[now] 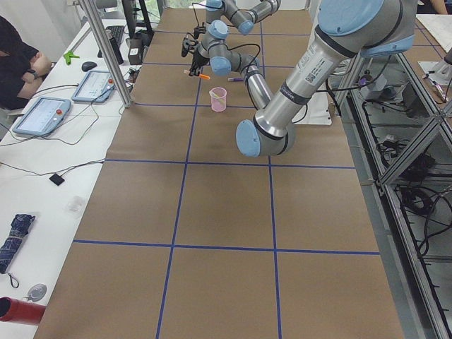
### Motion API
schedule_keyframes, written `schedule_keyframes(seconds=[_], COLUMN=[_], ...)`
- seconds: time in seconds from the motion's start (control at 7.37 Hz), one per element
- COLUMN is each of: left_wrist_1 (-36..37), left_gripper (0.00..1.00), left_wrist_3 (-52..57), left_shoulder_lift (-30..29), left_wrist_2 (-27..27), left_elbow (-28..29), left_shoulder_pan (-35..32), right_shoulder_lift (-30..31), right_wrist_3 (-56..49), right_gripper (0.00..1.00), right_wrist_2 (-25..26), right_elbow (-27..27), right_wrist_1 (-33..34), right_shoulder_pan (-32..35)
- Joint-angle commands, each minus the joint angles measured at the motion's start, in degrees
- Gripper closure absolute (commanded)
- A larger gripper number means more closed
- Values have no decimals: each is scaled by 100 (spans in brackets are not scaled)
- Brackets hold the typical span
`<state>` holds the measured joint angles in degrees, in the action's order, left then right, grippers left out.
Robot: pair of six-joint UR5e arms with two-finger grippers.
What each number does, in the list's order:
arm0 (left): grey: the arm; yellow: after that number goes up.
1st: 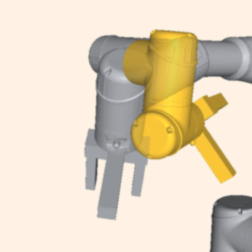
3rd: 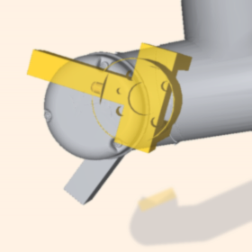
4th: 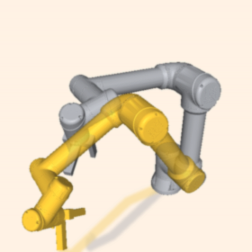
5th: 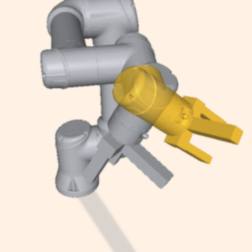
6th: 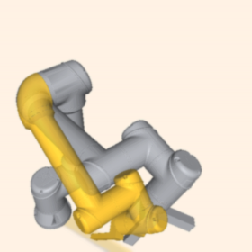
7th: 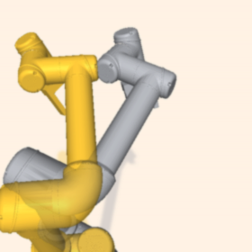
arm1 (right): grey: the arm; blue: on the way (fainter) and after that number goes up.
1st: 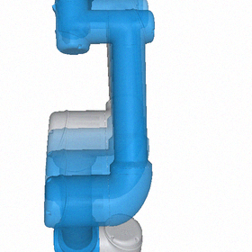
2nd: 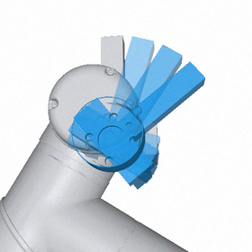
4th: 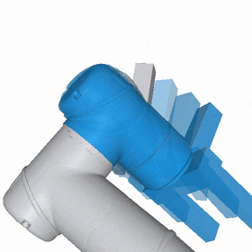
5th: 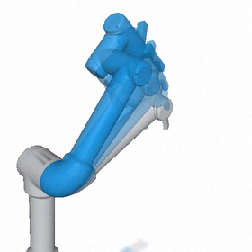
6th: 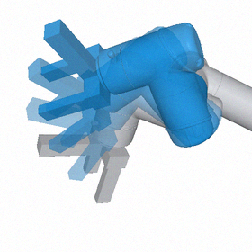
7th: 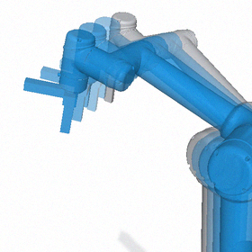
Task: Collect pens into pen holder
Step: 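Withdraw the right gripper from the cup while the left gripper holds the orange marker raised, then move the orange marker over the pink cup and drop it in with the left gripper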
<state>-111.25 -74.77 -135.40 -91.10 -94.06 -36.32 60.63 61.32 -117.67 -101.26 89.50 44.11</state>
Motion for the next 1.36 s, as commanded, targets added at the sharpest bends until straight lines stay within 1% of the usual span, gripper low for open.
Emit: schedule_keyframes(seconds=[0.0, 0.27, 0.54, 0.68, 0.81, 1.22], left_wrist_1=[-503, -556, -565, -774, -1159, -1215], left_gripper=[100, 100, 100, 100, 100, 100], left_wrist_3=[-160, -134, -125, -143, -151, -143], left_shoulder_lift=[181, 181, 172, 163, 172, 190], left_wrist_2=[654, 952, 971, 980, 980, 980], left_elbow=[-7, 80, 230, 465, 685, 696], left_shoulder_pan=[336, 502, 512, 512, 521, 652], right_shoulder_lift=[2, 19, 98, 124, 133, 151], right_wrist_3=[47, 65, 65, 65, 65, 65], right_gripper=[1, 1, 1, 1, 1, 1], right_wrist_2=[-36, -19, -19, -28, -28, -36], right_elbow=[97, 133, 133, 142, 142, 133], right_wrist_1=[15, 6, -3, 6, 15, 24], right_shoulder_pan=[-95, -279, -350, -386, -412, -412])
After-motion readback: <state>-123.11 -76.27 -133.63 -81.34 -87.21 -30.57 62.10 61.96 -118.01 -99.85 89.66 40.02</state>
